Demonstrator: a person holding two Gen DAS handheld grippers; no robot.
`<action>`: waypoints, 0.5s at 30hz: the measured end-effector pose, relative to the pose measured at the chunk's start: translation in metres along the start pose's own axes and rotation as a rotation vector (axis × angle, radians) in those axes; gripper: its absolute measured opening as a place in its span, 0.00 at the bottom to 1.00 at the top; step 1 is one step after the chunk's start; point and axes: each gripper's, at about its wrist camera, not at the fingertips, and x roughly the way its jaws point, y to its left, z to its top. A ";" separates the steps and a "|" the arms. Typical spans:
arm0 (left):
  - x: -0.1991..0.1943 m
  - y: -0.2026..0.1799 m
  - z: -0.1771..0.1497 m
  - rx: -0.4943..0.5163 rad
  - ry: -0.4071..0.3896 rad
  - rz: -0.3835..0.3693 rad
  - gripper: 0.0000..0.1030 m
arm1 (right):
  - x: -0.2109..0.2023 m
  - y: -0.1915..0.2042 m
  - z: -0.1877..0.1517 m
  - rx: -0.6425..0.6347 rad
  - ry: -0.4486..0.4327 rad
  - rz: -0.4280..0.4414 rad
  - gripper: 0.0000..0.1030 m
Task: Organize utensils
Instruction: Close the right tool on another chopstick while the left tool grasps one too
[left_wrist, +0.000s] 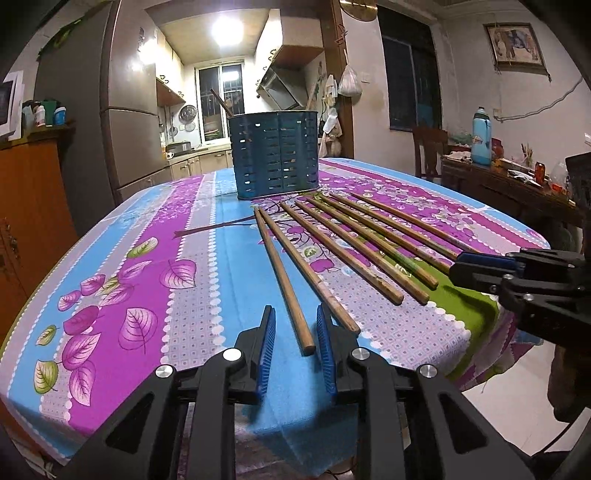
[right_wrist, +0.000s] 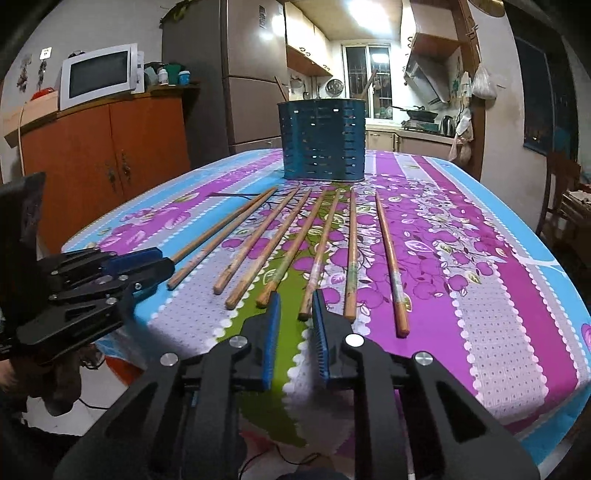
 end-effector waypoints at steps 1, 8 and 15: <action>0.000 0.000 0.000 0.000 -0.003 0.002 0.24 | 0.002 0.000 0.000 -0.003 0.001 -0.005 0.15; -0.002 -0.003 -0.006 -0.006 -0.050 0.016 0.24 | 0.007 0.000 -0.003 -0.002 -0.031 -0.032 0.13; -0.004 -0.004 -0.010 -0.025 -0.079 0.029 0.11 | 0.007 0.003 -0.007 -0.012 -0.071 -0.045 0.09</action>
